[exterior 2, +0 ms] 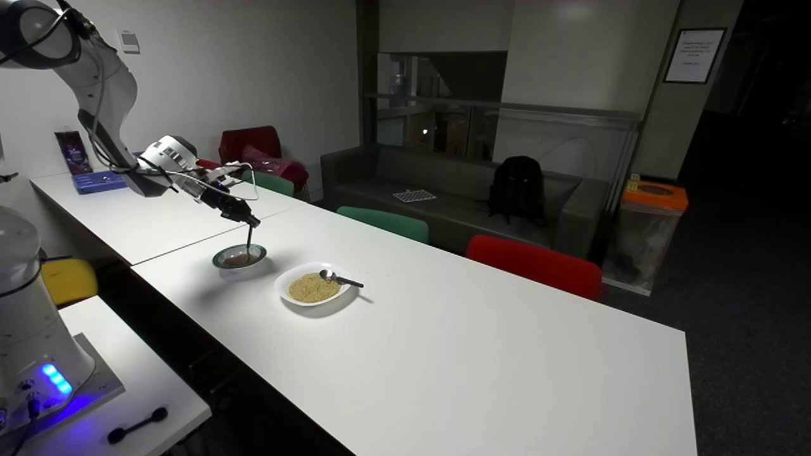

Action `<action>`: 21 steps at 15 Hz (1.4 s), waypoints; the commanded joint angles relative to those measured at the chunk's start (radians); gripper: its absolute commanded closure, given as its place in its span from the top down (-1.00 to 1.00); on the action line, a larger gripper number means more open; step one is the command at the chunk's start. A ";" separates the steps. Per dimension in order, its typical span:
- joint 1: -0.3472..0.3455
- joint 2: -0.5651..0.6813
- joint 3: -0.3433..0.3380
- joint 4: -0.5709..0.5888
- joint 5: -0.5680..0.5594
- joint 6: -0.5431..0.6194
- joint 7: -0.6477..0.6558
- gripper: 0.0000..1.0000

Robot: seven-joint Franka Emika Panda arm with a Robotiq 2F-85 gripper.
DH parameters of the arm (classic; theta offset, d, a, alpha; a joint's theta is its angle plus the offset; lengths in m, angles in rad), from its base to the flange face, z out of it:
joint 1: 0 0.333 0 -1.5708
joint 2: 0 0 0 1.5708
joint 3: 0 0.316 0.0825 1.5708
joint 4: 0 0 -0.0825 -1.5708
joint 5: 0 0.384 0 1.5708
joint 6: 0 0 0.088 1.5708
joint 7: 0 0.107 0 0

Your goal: Use the fork to stir the bowl

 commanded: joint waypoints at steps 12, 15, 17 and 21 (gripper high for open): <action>0.021 -0.061 0.053 -0.041 0.051 -0.003 -0.015 -0.94; 0.023 -0.053 0.059 -0.030 0.053 -0.003 -0.019 -0.94; 0.025 -0.047 0.061 -0.022 0.051 -0.003 -0.020 -0.94; 0.034 -0.039 0.063 -0.011 0.048 0.002 -0.020 -0.94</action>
